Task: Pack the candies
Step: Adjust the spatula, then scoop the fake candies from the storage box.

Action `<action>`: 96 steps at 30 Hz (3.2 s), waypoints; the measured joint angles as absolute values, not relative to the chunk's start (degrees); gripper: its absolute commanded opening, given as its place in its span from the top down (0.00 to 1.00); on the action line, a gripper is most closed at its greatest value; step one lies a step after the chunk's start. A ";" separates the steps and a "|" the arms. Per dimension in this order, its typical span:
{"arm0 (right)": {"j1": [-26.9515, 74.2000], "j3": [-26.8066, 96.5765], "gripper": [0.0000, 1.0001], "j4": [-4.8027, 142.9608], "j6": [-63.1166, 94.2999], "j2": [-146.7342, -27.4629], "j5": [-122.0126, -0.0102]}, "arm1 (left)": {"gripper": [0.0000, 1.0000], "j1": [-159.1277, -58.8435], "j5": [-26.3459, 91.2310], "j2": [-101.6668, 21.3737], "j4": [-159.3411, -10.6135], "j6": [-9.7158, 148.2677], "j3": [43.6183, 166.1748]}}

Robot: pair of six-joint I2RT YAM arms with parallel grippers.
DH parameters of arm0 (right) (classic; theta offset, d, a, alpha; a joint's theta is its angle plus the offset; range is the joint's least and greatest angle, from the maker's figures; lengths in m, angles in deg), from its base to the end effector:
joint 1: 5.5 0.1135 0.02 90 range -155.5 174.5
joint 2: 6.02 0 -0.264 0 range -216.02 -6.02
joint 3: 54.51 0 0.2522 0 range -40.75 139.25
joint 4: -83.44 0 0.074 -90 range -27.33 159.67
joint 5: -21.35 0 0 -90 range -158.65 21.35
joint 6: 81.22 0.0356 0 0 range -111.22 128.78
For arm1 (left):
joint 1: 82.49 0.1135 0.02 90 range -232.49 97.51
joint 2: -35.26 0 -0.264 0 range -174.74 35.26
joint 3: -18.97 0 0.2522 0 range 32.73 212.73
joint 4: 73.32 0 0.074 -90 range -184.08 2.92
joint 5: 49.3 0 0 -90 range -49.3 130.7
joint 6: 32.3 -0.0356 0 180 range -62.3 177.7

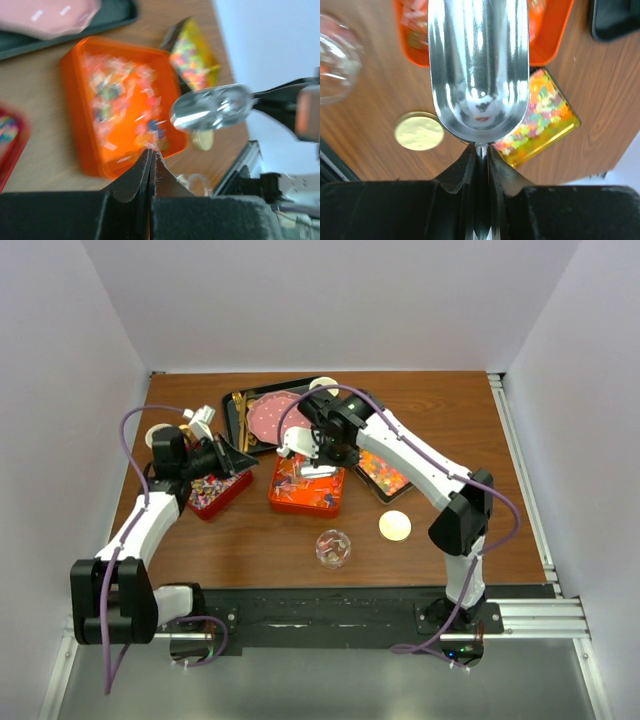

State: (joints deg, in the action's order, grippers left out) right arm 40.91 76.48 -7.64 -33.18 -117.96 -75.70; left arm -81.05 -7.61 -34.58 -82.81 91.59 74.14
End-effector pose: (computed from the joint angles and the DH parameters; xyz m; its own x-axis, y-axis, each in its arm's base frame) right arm 0.2726 0.2800 0.3367 -0.0246 -0.9882 -0.1514 -0.9536 0.0686 -0.2931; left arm 0.2627 -0.0200 0.2575 -0.7101 -0.3888 -0.5870 0.3234 0.5604 -0.7625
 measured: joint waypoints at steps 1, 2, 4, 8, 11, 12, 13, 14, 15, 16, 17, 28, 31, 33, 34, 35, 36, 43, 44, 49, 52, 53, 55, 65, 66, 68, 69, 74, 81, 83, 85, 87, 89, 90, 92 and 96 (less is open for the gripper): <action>40.52 76.59 1.00 -7.67 -33.20 -118.68 -76.71 | 1.00 -81.05 -5.51 -34.54 -84.08 90.95 73.22; 40.06 76.94 1.00 -7.71 -33.20 -119.88 -77.76 | 1.00 -81.05 -3.52 -34.93 -85.10 90.71 72.04; 39.34 78.67 1.00 -7.82 -33.24 -123.01 -79.57 | 1.00 -81.05 -0.14 -36.33 -86.79 90.41 69.35; 38.66 81.79 1.00 -7.38 -34.01 -129.04 -83.31 | 1.00 -81.75 3.78 -40.18 -89.34 89.57 66.59; 38.59 83.34 1.00 -7.43 -35.17 -132.45 -86.06 | 1.00 -83.50 5.81 -42.78 -89.52 88.70 66.64; 38.59 83.91 1.00 -7.45 -35.58 -133.37 -86.87 | 1.00 -84.11 6.27 -43.63 -89.54 88.33 66.73; 38.59 84.50 1.00 -7.38 -36.13 -134.33 -88.03 | 1.00 -84.66 6.66 -44.51 -89.54 87.98 66.86; 38.59 84.76 1.00 -7.29 -36.50 -134.98 -88.73 | 1.00 -85.03 6.84 -45.21 -89.56 87.85 66.97; 38.59 84.94 1.00 -7.21 -37.18 -135.47 -89.76 | 1.00 -85.47 7.08 -46.08 -89.52 87.63 67.10; 38.57 85.03 1.00 -7.21 -37.88 -135.84 -90.78 | 1.00 -85.88 7.27 -47.00 -89.50 87.37 67.23; 38.57 85.05 1.00 -7.21 -38.66 -136.08 -91.81 | 1.00 -86.15 7.43 -47.59 -89.50 87.08 67.23; 38.77 85.18 1.00 -6.53 -48.11 -137.85 -100.36 | 0.87 -90.43 8.34 -51.81 -86.24 87.00 67.21; 39.42 82.49 1.00 -4.89 -50.82 -137.85 -101.84 | 0.83 -90.61 8.45 -53.86 -85.41 87.02 67.21; 40.04 80.98 1.00 -3.93 -52.02 -137.87 -102.61 | 0.81 -90.76 8.15 -54.80 -84.84 87.04 67.23; 40.30 80.76 1.00 -4.02 -52.37 -137.98 -102.61 | 0.81 -90.78 8.02 -54.85 -84.64 87.04 67.23; 40.63 80.72 1.00 -4.02 -52.74 -138.11 -102.61 | 0.80 -90.87 7.97 -54.85 -84.56 87.04 67.23; 40.91 80.74 1.00 -3.93 -53.02 -138.35 -102.50 | 0.80 -90.87 7.91 -54.87 -84.45 87.04 67.23; 42.42 81.27 1.00 -3.45 -54.58 -141.78 -101.58 | 0.78 -90.93 7.06 -55.61 -82.50 87.08 67.23; 42.57 81.27 1.00 -3.34 -54.82 -142.42 -101.30 | 0.78 -90.93 6.81 -55.81 -81.96 87.08 67.21; 43.16 81.27 1.00 -3.05 -55.86 -143.33 -101.71 | 0.76 -90.89 5.55 -56.18 -78.83 87.26 66.24; 43.71 82.05 1.00 -2.62 -55.97 -143.92 -100.62 | 0.76 -90.91 4.45 -56.59 -76.75 87.69 65.50; 44.04 82.78 1.00 -2.68 -55.95 -144.51 -100.20 | 0.76 -90.91 4.04 -56.79 -75.94 88.09 65.31; 44.60 84.46 1.00 -2.22 -55.60 -145.72 -99.90 | 0.76 -90.91 3.14 -57.18 -74.72 88.42 64.89; 46.40 87.02 1.00 -3.89 -51.06 -146.42 -92.97 | 0.76 -90.93 1.13 -57.80 -72.86 88.57 64.23; 46.07 86.82 1.00 -3.91 -50.51 -146.42 -91.88 | 0.75 -90.93 0.94 -57.80 -72.86 88.61 64.10; 44.95 85.97 1.00 -3.91 -48.87 -146.42 -88.40 | 0.75 -90.96 0.39 -57.80 -72.82 88.68 63.80; 44.39 85.59 1.00 -3.89 -48.26 -146.42 -86.89 | 0.75 -90.96 0.19 -57.80 -72.73 88.70 63.78; 40.67 85.29 1.00 -4.32 -46.47 -146.42 -73.60 | 0.73 -90.93 0.00 -57.80 -72.43 88.66 63.75; 37.57 78.62 1.00 -1.13 -47.38 -142.20 -62.76 | 0.72 -90.87 -0.33 -57.62 -72.86 88.42 63.75; 37.22 76.96 1.00 -0.06 -47.87 -141.19 -61.23 | 0.71 -90.80 -0.59 -57.27 -73.72 88.02 63.75; 36.91 76.11 1.00 0.51 -48.17 -140.58 -59.75 | 0.71 -90.65 -0.88 -56.94 -74.79 87.56 63.75; 36.52 75.56 1.00 0.75 -48.52 -140.27 -58.08 | 0.69 -90.26 -1.12 -56.64 -75.77 86.89 63.75; 36.15 75.28 1.00 0.84 -48.76 -140.10 -56.79 | 0.67 -89.71 -1.23 -56.33 -76.29 86.36 63.75; 35.95 75.28 1.00 0.84 -48.91 -140.08 -56.23 | 0.67 -89.43 -1.29 -56.20 -76.54 86.06 63.78; 35.60 75.28 1.00 0.75 -49.15 -140.08 -55.35 | 0.64 -88.86 -1.62 -55.85 -77.17 85.51 63.86; 34.81 75.21 1.00 0.64 -49.42 -139.77 -53.91 | 0.62 -88.49 -2.76 -55.09 -79.55 84.13 64.98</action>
State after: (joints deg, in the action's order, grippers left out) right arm 34.81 75.21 0.64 -49.42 -139.77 -53.91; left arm -88.49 -2.76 -55.09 -79.55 84.13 64.98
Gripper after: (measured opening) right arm 0.144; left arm 0.365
